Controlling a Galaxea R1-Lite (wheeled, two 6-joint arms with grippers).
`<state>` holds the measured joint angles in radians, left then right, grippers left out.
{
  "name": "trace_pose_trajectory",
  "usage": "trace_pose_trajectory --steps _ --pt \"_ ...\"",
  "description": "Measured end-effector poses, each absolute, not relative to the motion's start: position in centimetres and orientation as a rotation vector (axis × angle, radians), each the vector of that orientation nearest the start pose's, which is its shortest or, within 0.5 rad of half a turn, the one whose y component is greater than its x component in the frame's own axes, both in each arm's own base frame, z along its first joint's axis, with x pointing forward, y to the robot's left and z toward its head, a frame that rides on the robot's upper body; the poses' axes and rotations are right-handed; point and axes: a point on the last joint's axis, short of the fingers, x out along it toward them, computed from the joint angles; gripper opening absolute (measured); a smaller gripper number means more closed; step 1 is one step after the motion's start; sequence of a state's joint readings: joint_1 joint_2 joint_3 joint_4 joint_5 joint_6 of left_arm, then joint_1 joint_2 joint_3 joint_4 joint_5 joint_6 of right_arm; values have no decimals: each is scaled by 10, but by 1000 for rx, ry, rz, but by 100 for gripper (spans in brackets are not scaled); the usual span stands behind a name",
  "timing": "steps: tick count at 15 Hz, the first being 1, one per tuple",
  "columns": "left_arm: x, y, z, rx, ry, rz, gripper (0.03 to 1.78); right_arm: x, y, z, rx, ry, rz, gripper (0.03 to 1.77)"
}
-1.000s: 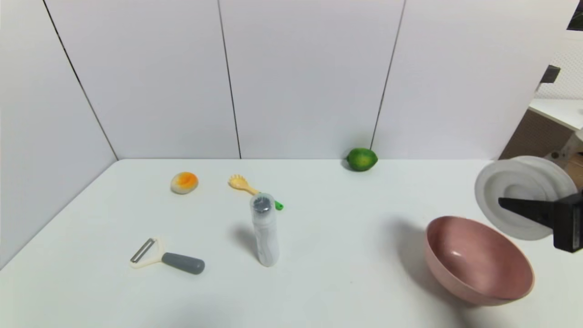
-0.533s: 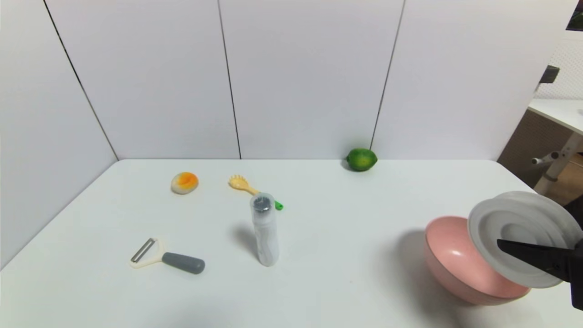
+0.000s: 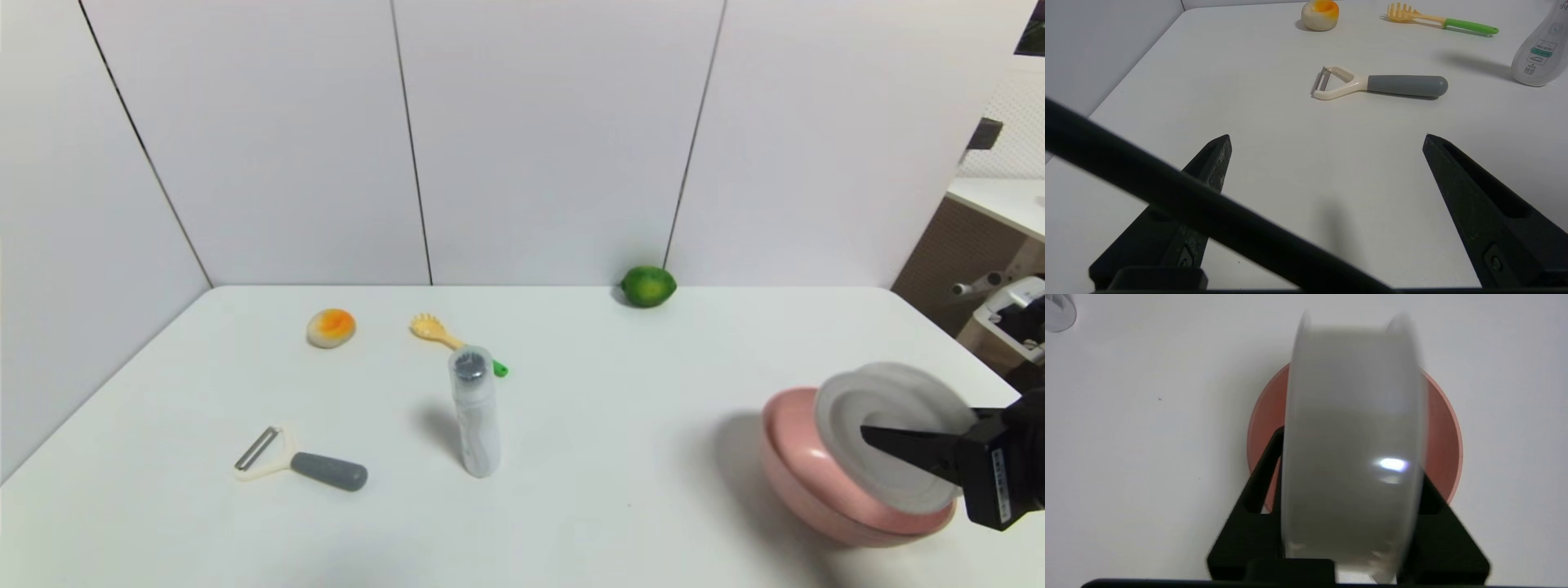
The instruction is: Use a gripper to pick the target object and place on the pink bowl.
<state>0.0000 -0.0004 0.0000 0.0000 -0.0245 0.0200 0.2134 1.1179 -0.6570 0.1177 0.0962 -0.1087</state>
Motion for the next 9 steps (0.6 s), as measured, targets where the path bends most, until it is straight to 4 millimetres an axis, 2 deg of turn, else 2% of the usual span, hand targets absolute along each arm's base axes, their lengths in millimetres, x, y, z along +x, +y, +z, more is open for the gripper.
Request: trace_pose_trajectory --steps 2,5,9 --pt "-23 -1 75 20 -1 -24 169 141 32 199 -138 579 330 96" --pt "-23 -1 75 20 -1 -24 169 146 32 204 -133 517 321 121" --pt "-23 -1 75 20 -1 -24 169 143 28 217 -116 416 291 140"
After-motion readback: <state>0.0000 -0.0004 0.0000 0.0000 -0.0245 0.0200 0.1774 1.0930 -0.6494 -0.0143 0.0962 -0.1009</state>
